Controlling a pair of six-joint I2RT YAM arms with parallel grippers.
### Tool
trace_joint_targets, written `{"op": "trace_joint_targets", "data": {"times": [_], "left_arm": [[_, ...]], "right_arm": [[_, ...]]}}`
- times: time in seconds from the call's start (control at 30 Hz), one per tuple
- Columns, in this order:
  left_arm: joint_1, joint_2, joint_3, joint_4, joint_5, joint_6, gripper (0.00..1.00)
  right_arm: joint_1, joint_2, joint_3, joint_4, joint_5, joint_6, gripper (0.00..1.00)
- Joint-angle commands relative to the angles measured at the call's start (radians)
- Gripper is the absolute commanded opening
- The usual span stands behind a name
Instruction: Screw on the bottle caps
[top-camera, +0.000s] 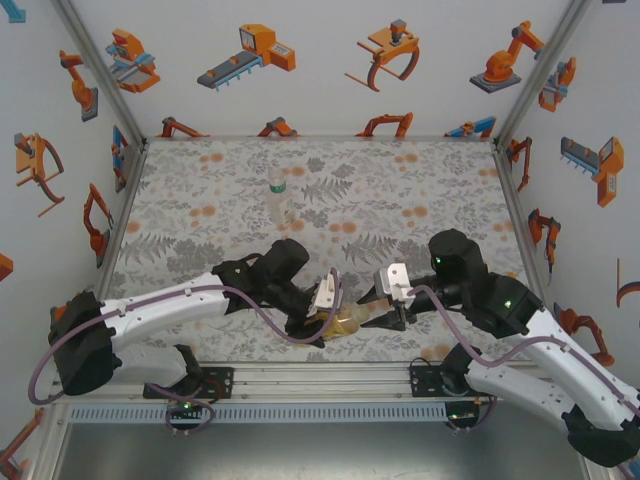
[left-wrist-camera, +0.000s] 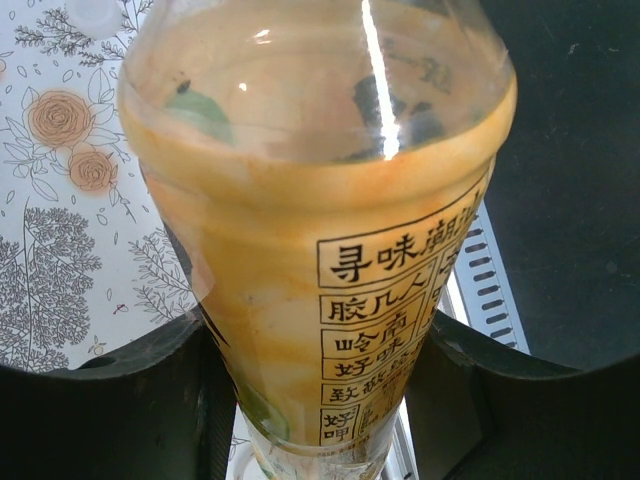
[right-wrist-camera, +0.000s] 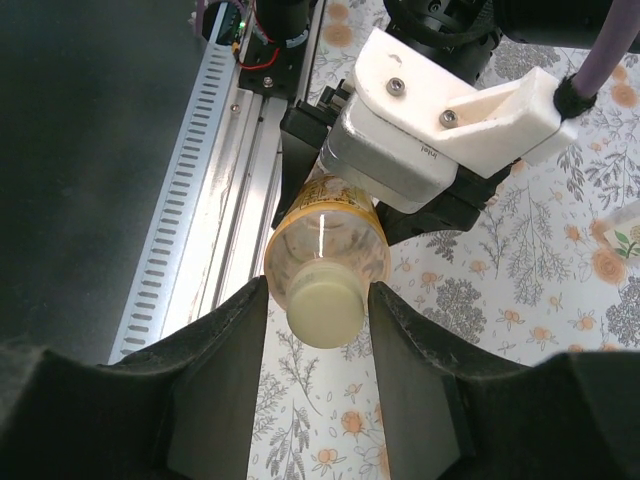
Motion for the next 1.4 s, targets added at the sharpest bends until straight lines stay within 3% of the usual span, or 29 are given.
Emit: {"op": "trace_joint_targets", "data": {"times": [0.0,0.37,0.5,0.6,0.67,0.7,0.9,1.03,1.13,1.23,1.37], "left_arm": [[-0.007,0.003,0.036,-0.019,0.036,0.027,0.0],[-0.008,0.0,0.037,-0.019,0.047,0.031,0.0],[-0.007,0.0,0.037,-0.018,0.046,0.032,0.0],[-0.006,0.002,0.036,-0.016,0.038,0.032,0.0],[-0.008,-0.001,0.032,-0.004,0.01,0.025,0.0],[-0.006,-0.005,0.026,0.01,-0.01,0.021,0.0],[-0.008,-0.029,-0.026,0.162,-0.193,-0.027,0.0],[-0.007,-0.036,-0.058,0.267,-0.391,-0.077,0.0],[-0.007,-0.034,-0.075,0.326,-0.525,-0.093,0.0],[-0.008,-0.022,-0.07,0.351,-0.622,-0.102,0.0],[-0.007,0.002,-0.053,0.362,-0.662,-0.106,0.0]], "right_arm": [[0.005,-0.007,-0.009,0.006,-0.013,-0.011,0.44],[0.006,-0.002,-0.016,0.005,0.007,-0.004,0.39],[0.006,-0.002,-0.016,0.005,0.021,0.003,0.3],[0.006,-0.002,-0.021,0.027,0.064,0.048,0.17],[0.006,-0.001,-0.03,0.073,0.11,0.136,0.02],[0.006,0.001,-0.037,0.105,0.136,0.198,0.0],[0.006,0.015,-0.112,0.301,0.417,0.753,0.0],[0.006,0.059,-0.076,0.215,0.635,1.159,0.0],[0.006,0.095,-0.029,0.093,0.718,1.389,0.0],[0.006,0.103,-0.023,0.047,0.753,1.544,0.0],[0.007,0.078,-0.07,0.115,0.763,1.61,0.0]]}}
